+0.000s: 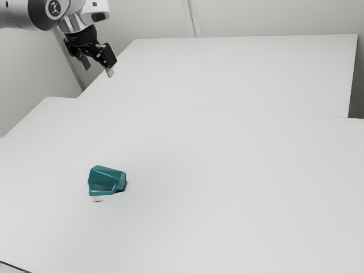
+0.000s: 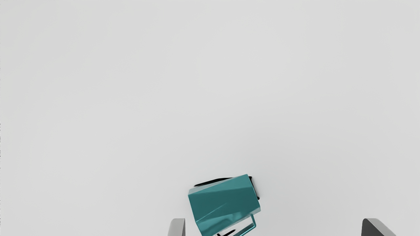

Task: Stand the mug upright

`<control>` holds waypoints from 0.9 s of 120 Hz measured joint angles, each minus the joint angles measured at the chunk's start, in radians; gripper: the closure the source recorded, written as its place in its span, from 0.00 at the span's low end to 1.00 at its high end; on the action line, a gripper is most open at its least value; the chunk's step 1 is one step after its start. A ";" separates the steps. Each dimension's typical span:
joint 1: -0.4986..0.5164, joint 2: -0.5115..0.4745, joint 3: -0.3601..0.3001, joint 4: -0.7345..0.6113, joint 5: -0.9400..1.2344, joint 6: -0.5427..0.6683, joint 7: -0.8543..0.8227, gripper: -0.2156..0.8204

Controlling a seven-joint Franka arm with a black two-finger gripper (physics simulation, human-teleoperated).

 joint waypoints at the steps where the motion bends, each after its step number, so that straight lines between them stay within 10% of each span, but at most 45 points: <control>1: 0.000 0.000 0.000 0.000 0.000 0.000 0.001 0.23; 51: 0.043 -0.059 0.009 -0.097 -0.003 0.036 0.022 0.23; 108: 0.104 -0.289 0.093 -0.521 -0.110 0.205 0.030 0.23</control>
